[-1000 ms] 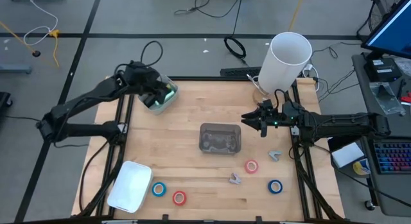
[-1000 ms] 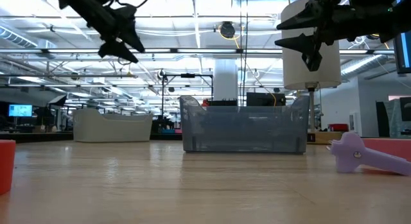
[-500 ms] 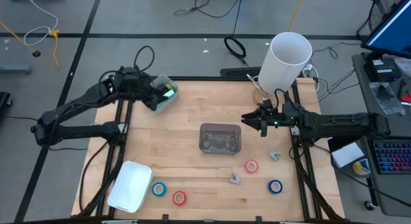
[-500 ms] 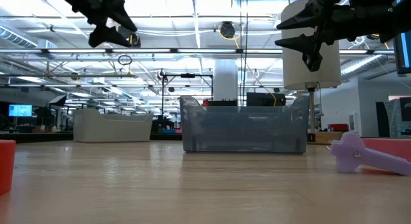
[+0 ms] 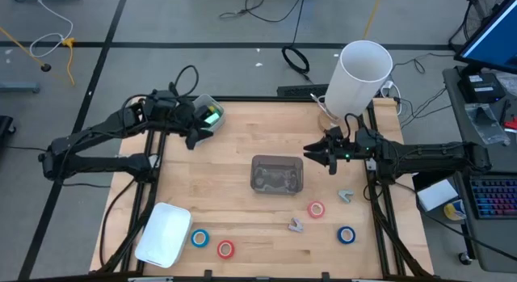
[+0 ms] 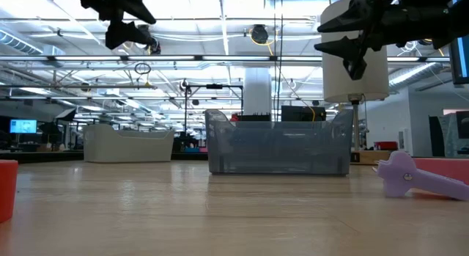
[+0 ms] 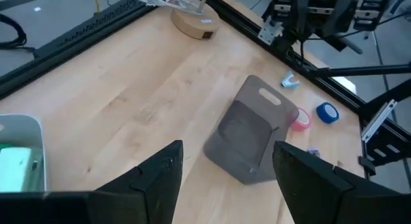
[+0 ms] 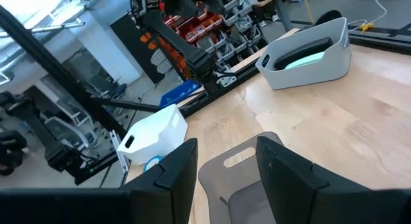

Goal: Pick and place Stapler, Stapler remover, tape
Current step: Put the pink tape into the white bin

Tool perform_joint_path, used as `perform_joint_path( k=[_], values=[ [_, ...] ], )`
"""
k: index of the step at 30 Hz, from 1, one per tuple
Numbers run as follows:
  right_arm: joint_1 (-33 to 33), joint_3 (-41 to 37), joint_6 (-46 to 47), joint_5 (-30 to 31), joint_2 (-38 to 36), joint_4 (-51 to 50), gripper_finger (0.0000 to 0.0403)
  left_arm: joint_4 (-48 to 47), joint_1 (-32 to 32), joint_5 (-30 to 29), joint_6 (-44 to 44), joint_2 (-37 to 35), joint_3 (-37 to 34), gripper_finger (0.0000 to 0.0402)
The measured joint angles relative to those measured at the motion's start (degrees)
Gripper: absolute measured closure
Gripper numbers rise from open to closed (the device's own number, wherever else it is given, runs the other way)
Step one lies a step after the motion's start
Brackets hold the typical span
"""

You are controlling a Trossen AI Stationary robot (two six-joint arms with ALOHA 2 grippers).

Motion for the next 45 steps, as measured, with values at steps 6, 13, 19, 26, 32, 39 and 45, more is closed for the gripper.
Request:
perform_joint_path(
  k=[6, 13, 19, 26, 32, 39, 45],
  values=[
    [0.99, 0.0, -3.11, -5.59, -0.79, -0.01, 0.0248, 4.33, -1.17, -0.02, 1.91, -0.53, -2.62, 0.016],
    [8.17, 0.04, -3.41, -5.31, -2.0, -1.31, 0.0248, 12.15, -1.54, 0.02, -0.98, -5.24, -11.19, 0.016],
    [15.42, 5.06, 0.14, -1.68, -1.82, -16.71, 0.0248, 17.47, -1.52, 0.07, -3.76, -11.35, -18.24, 0.016],
    [23.73, 17.27, 5.02, 4.18, 0.91, -44.34, 0.0248, 18.26, -1.52, 0.11, -5.55, -16.02, -21.42, 0.016],
    [29.11, 21.7, 12.63, 2.14, 9.14, -58.14, 0.0248, 18.43, -1.52, 0.17, -4.92, -16.79, -21.42, 0.016],
    [31.09, 21.7, 16.64, 0.83, 18.14, -60.42, 0.0248, 18.38, -1.52, 0.13, -4.45, -16.79, -21.42, 0.016],
    [30.67, 21.7, 18.23, 0.95, 22.91, -60.57, 0.0248, 18.35, -1.52, 0.13, -4.36, -16.76, -21.42, 0.016]
  ],
)
